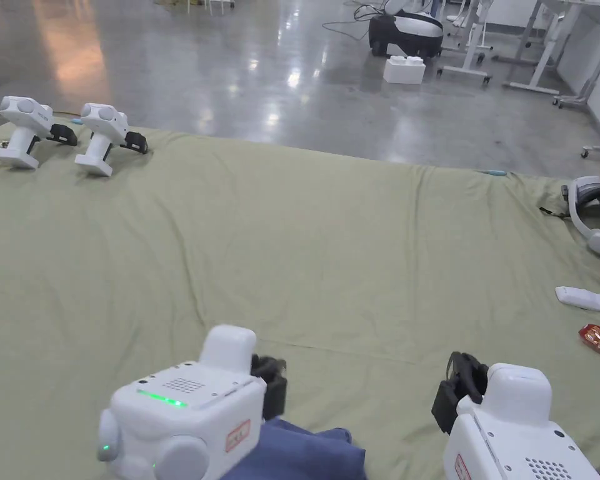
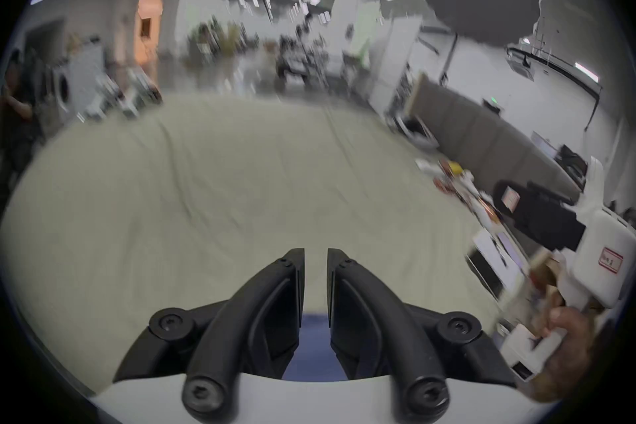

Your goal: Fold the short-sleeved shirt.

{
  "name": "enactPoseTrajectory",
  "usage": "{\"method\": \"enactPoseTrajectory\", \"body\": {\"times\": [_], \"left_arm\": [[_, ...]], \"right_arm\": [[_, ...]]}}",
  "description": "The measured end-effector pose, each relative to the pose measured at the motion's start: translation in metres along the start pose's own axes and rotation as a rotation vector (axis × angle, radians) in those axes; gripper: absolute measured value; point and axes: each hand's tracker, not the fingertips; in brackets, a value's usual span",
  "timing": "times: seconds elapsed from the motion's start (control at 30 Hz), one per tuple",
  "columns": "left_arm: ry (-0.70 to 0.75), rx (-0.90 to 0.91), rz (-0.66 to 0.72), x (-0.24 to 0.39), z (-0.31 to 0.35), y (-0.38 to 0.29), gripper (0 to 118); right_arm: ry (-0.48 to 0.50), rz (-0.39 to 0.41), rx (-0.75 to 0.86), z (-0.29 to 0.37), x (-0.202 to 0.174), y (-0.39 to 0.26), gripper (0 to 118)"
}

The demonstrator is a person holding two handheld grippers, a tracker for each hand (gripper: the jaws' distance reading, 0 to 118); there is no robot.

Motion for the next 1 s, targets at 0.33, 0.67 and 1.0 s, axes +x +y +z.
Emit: {"method": "enactPoseTrajectory", "body": {"times": [0.33,0.67,1.0], "left_arm": [[0.33,0.407,-0.039,-0.026,0.04,0.017,18],[0.402,0.439,-0.063,-0.04,0.051,0.016,18],[0.392,0.32,-0.045,-0.062,0.054,-0.012,18]], "right_arm": [[-0.057,0.013,0.155,-0.002,-0.018,0.024,8],[-0.088,0.012,0.181,0.004,-0.015,0.029,8],[0.092,0.085,-0.117,0.034,-0.065,-0.07,9]]}}
